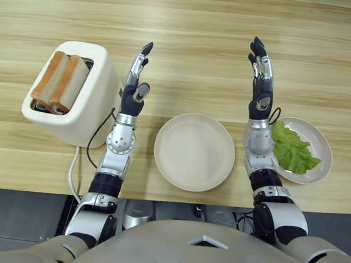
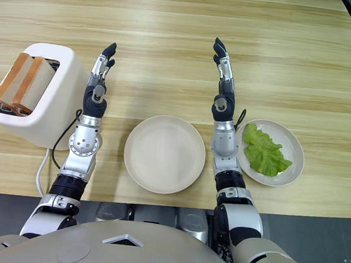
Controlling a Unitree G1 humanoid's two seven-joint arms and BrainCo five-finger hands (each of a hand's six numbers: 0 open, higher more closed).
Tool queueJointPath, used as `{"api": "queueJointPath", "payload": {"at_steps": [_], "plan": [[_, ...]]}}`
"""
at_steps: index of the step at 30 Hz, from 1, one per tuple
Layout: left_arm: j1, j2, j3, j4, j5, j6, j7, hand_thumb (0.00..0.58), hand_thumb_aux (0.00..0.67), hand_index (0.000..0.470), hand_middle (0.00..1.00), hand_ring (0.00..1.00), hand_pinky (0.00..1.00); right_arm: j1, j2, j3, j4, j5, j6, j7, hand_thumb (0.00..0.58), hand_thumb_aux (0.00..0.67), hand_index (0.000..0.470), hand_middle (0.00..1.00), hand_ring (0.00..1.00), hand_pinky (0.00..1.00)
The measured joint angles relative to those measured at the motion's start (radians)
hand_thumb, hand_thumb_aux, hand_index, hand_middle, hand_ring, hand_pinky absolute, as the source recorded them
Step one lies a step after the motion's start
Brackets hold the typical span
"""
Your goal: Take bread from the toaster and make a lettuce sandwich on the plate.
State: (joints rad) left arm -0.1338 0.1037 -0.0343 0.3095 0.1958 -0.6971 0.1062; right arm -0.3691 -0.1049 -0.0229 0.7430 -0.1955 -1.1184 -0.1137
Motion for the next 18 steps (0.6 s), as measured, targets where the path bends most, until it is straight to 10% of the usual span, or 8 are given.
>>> {"api": "queueJointPath", "payload": {"at_steps": [18], "plan": [[0.028, 0.020, 0.012, -0.077, 0.081, 0.007, 0.032, 0.000, 0.000, 0.000, 0.00, 0.00, 0.00, 0.000, 0.003, 0.004, 0.000, 0.000, -0.002, 0.000, 0.000, 0.000, 0.000, 0.00, 0.00, 0.00]]}}
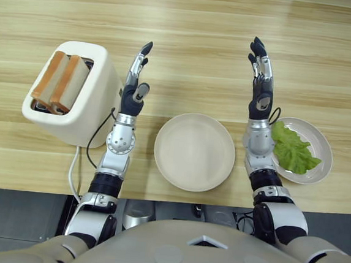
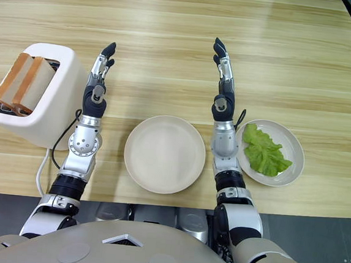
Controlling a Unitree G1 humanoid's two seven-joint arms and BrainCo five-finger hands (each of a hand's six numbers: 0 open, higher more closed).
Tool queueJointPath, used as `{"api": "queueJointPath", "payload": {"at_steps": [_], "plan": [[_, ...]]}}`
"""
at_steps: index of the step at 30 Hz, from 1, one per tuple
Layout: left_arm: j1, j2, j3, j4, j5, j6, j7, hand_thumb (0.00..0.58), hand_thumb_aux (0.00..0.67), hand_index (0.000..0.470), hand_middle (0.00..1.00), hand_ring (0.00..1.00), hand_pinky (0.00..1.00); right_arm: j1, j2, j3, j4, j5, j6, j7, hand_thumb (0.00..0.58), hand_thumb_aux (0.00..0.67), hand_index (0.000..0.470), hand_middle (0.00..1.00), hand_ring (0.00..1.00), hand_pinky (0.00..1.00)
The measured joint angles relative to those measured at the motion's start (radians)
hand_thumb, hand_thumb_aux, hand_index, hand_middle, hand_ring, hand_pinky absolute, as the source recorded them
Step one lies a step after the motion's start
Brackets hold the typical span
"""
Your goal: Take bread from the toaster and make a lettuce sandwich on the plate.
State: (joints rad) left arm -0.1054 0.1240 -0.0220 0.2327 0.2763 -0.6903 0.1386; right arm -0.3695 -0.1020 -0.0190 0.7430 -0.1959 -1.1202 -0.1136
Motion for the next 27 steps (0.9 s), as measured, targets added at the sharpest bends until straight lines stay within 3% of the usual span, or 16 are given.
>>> {"api": "queueJointPath", "payload": {"at_steps": [5, 10, 18, 23, 27], "plan": [[0.055, 0.090, 0.109, -0.408, 0.237, 0.131, 0.013, 0.000, 0.000, 0.000, 0.00, 0.00, 0.00, -0.004, 0.000, 0.002, 0.001, 0.004, 0.000, 0.002, 0.000, 0.000, 0.000, 0.00, 0.00, 0.00], [0.159, 0.248, 0.278, -0.713, 0.304, 0.373, -0.167, 0.000, 0.000, 0.000, 0.00, 0.00, 0.00, 0.002, -0.001, 0.000, -0.011, 0.008, 0.000, -0.001, 0.000, 0.000, 0.000, 0.00, 0.00, 0.00], [0.329, 0.407, 0.608, -0.747, 0.346, 0.592, -0.251, 0.000, 0.000, 0.000, 0.00, 0.00, 0.00, 0.013, 0.002, 0.001, -0.020, 0.008, 0.004, -0.002, 0.000, 0.000, 0.000, 0.00, 0.00, 0.00], [0.443, 0.417, 0.607, -0.639, 0.414, 0.644, -0.252, 0.000, 0.000, 0.000, 0.00, 0.00, 0.00, 0.014, 0.001, 0.000, -0.021, 0.009, 0.007, -0.002, 0.000, 0.000, 0.000, 0.00, 0.00, 0.00], [0.449, 0.413, 0.574, -0.591, 0.427, 0.667, -0.241, 0.000, 0.000, 0.000, 0.00, 0.00, 0.00, 0.013, 0.001, 0.000, -0.022, 0.009, 0.008, -0.002, 0.000, 0.000, 0.000, 0.00, 0.00, 0.00]]}}
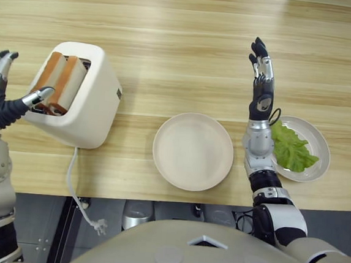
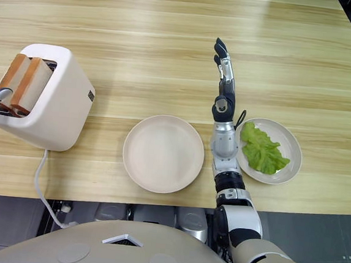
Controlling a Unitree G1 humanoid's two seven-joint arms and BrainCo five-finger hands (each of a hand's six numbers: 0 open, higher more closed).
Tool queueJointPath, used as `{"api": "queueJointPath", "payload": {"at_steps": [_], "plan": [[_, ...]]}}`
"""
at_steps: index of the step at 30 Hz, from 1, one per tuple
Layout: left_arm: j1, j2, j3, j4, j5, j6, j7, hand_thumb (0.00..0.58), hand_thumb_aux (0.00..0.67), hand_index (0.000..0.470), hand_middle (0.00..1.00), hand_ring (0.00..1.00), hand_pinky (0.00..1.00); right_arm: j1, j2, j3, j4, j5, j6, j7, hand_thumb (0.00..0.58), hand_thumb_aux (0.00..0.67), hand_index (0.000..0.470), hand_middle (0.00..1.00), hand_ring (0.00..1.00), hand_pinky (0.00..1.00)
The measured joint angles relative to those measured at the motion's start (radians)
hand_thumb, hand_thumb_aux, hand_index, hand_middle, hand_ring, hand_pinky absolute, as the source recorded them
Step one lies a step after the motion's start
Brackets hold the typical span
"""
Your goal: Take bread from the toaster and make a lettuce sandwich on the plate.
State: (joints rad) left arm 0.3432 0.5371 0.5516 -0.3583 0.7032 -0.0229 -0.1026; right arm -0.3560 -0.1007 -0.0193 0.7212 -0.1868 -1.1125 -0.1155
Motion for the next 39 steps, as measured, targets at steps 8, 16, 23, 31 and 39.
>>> {"api": "queueJointPath", "payload": {"at_steps": [8, 16, 23, 31, 39], "plan": [[0.016, 0.001, -0.035, 0.070, -0.006, 0.035, 0.026, 0.000, 0.000, 0.000, 0.00, 0.00, 0.00, 0.000, -0.002, -0.002, 0.000, 0.000, 0.000, -0.008, 0.000, 0.000, 0.000, 0.00, 0.00, 0.00], [0.014, 0.015, -0.036, 0.088, -0.010, 0.052, 0.061, 0.000, 0.000, 0.000, 0.00, 0.00, 0.00, 0.001, -0.003, -0.002, 0.000, -0.001, 0.000, -0.011, 0.000, 0.000, 0.000, 0.00, 0.00, 0.00], [0.012, 0.020, -0.046, 0.106, -0.037, 0.046, 0.081, 0.000, 0.000, 0.000, 0.00, 0.00, 0.00, 0.007, -0.003, -0.002, 0.000, -0.001, 0.000, -0.011, 0.000, 0.000, 0.000, 0.00, 0.00, 0.00], [0.013, 0.019, -0.055, 0.106, -0.051, 0.041, 0.109, 0.000, 0.000, 0.000, 0.00, 0.00, 0.00, 0.008, -0.003, -0.001, 0.000, -0.003, 0.000, -0.011, 0.000, 0.000, 0.000, 0.00, 0.00, 0.00], [0.002, 0.019, -0.036, 0.105, -0.078, 0.048, 0.135, 0.000, 0.000, 0.000, 0.00, 0.00, 0.00, 0.009, -0.003, -0.001, 0.000, -0.010, 0.000, -0.014, 0.000, 0.000, 0.000, 0.00, 0.00, 0.00]]}}
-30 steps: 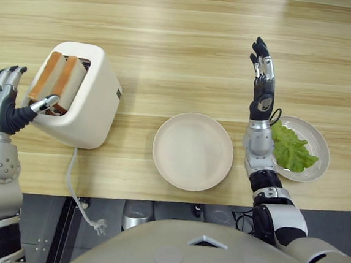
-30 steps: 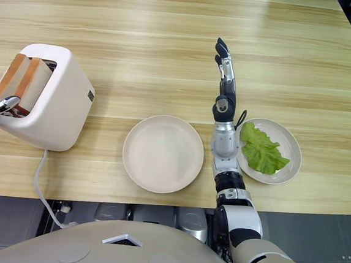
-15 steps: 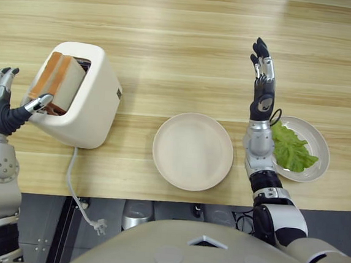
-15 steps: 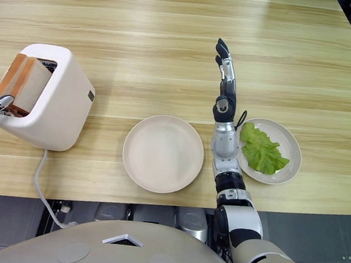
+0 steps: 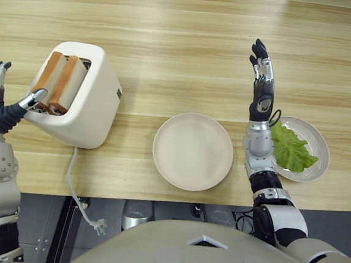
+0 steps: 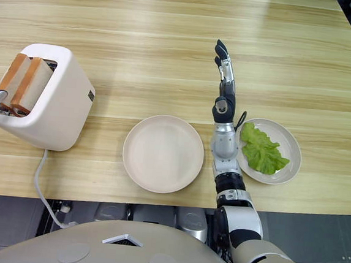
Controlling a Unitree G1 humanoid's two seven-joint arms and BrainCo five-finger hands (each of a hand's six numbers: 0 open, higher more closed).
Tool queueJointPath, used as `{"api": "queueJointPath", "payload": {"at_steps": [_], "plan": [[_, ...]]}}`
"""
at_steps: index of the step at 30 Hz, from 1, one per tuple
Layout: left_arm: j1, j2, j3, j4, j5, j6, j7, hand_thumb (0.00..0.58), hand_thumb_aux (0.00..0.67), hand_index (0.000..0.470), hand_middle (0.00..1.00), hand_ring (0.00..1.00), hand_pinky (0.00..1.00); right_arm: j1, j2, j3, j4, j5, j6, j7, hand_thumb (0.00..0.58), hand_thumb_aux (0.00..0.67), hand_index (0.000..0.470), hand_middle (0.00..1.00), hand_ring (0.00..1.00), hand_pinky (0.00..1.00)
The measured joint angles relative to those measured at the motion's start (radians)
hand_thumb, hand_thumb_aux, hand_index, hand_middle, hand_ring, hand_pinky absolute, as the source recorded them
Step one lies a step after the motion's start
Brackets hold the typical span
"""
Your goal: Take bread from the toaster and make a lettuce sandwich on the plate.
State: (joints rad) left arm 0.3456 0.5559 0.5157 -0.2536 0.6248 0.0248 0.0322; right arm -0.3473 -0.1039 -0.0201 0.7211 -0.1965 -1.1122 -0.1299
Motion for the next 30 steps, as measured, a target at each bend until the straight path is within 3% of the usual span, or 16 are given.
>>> {"api": "queueJointPath", "payload": {"at_steps": [11, 12, 13, 14, 15, 16, 19, 23, 30], "plan": [[0.013, -0.001, -0.026, 0.001, -0.005, 0.004, 0.000, 0.000, 0.000, 0.000, 0.00, 0.00, 0.00, 0.000, 0.000, 0.001, 0.000, -0.001, 0.000, -0.005, 0.000, 0.000, 0.000, 0.00, 0.00, 0.00], [0.014, -0.001, -0.034, 0.001, -0.005, 0.004, -0.001, 0.112, 0.068, 0.047, 0.00, 0.00, 0.00, 0.000, 0.001, 0.001, 0.000, -0.001, 0.000, -0.005, 0.000, 0.000, 0.000, 0.00, 0.00, 0.00], [0.014, -0.001, -0.038, 0.001, -0.005, 0.004, -0.002, 0.337, 0.236, 0.162, 0.00, 0.00, 0.00, 0.000, 0.001, 0.002, 0.000, -0.001, 0.000, -0.005, 0.000, 0.000, 0.000, 0.00, 0.00, 0.00], [0.014, -0.001, -0.039, 0.001, -0.006, 0.004, -0.002, 0.337, 0.236, 0.162, 0.00, 0.00, 0.00, 0.000, 0.001, 0.002, 0.000, -0.001, 0.000, -0.005, 0.000, 0.000, 0.000, 0.00, 0.00, 0.00], [0.012, -0.001, -0.038, 0.000, -0.008, 0.004, 0.002, 0.521, 0.457, 0.314, 0.00, 0.00, 0.00, 0.000, 0.000, 0.002, 0.000, -0.001, 0.000, -0.005, 0.000, 0.000, 0.000, 0.00, 0.00, 0.00], [0.011, 0.000, -0.037, -0.001, -0.008, 0.004, 0.006, 0.580, 0.670, 0.460, 0.00, 0.00, 0.00, 0.000, 0.001, 0.002, 0.000, -0.001, 0.000, -0.005, 0.000, 0.000, 0.000, 0.00, 0.00, 0.00], [0.009, 0.000, -0.040, -0.002, -0.006, 0.004, 0.012, 0.580, 0.665, 0.456, 0.00, 0.00, 0.00, 0.000, 0.002, 0.003, 0.000, -0.001, 0.000, -0.005, 0.000, 0.000, 0.000, 0.00, 0.00, 0.00], [-0.015, 0.000, -0.053, 0.003, -0.007, 0.001, 0.020, 0.562, 0.552, 0.379, 0.00, 0.00, 0.00, -0.001, 0.002, 0.003, 0.000, -0.001, 0.000, -0.005, 0.000, 0.000, 0.000, 0.00, 0.00, 0.00], [-0.064, -0.003, -0.084, 0.010, -0.008, -0.037, 0.062, 0.559, 0.541, 0.372, 0.00, 0.00, 0.00, -0.001, 0.002, 0.003, 0.002, -0.004, 0.000, -0.006, 0.000, 0.000, 0.000, 0.00, 0.00, 0.00]]}}
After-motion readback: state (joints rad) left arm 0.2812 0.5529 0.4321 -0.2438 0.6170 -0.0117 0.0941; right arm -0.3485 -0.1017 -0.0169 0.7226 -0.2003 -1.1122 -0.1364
